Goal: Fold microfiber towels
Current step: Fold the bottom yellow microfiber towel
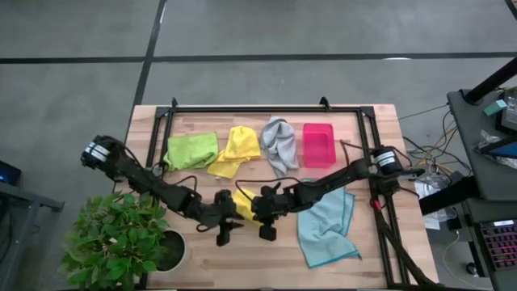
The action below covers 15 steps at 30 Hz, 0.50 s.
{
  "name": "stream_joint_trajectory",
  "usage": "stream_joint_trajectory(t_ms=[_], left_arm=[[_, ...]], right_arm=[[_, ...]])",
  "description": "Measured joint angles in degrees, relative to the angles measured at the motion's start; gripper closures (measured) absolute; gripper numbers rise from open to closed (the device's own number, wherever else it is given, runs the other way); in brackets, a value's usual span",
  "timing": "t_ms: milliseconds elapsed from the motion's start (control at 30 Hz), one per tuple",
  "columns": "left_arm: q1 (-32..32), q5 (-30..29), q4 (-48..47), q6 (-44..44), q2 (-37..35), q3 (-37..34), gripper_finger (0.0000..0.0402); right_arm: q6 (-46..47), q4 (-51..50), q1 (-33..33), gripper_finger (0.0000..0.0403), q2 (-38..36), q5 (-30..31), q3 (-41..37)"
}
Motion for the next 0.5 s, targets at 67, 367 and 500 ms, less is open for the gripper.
stream_joint_trajectory(t_ms=[67, 367, 500], left_arm=[[0.26, -4.47, -3.24, 0.88, -0.13, -0.01, 0.0297], [1.88, -7.23, -12.70, -5.47, 5.85, -1.64, 0.0297], [2.14, -6.11, -13.89, -6.46, 8.23, -1.47, 0.0297]], right_arm=[[-0.26, 1.58, 0.00, 0.0394, 1.81, 0.73, 0.00], [-0.52, 8.30, -0.01, 0.0394, 8.12, 0.51, 0.13], [-0.32, 9.21, -0.04, 0.0394, 9.33, -0.65, 0.24]])
